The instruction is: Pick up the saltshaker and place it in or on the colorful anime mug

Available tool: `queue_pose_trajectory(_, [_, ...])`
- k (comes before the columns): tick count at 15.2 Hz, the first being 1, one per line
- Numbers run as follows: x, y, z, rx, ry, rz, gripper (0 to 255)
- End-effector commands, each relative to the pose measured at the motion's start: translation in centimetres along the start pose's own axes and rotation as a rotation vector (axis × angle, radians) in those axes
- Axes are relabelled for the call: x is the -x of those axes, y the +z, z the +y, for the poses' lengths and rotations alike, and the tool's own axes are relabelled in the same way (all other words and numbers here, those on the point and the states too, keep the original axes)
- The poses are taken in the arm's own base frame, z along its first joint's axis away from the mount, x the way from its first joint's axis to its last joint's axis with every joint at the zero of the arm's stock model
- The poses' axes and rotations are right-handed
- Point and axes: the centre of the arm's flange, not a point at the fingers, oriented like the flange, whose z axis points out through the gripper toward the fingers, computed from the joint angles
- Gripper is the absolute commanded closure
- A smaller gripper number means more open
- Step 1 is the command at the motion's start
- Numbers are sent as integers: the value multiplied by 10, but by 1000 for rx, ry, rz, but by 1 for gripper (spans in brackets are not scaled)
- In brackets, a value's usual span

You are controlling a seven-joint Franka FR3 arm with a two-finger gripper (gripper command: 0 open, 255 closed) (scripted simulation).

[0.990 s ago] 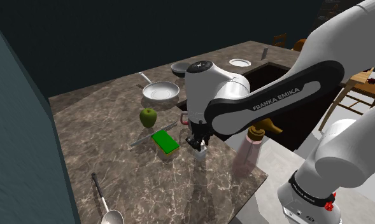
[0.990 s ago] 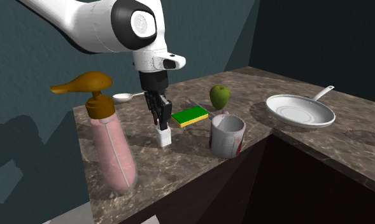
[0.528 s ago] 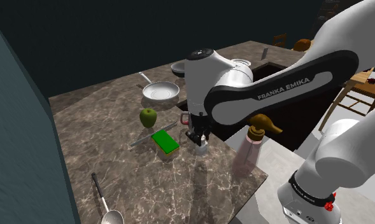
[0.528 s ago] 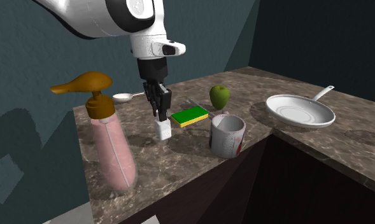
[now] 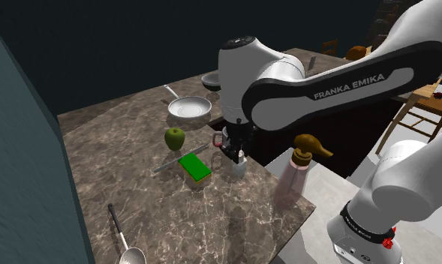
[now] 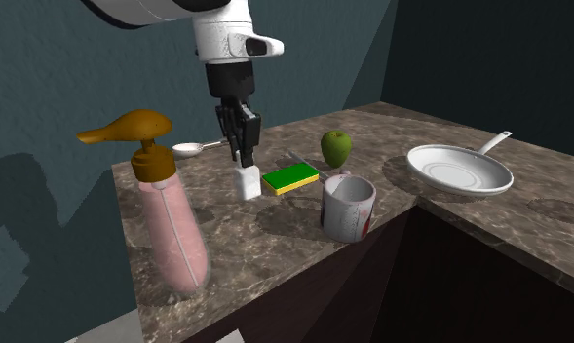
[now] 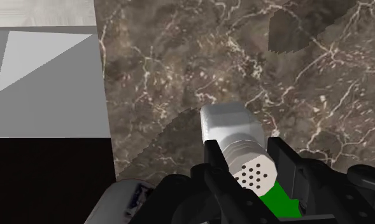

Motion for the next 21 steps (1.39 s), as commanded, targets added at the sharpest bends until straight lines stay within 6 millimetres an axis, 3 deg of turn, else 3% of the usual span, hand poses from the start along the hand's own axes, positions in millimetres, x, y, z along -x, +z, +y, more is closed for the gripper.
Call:
queue_pose_trajectory(1, [-1, -11, 1, 0, 0, -1, 255])
queue_pose_trajectory(18, [-1, -98, 11, 0, 0, -1, 255])
queue_pose_trajectory(21, [-33, -103, 33, 0, 0, -1, 255])
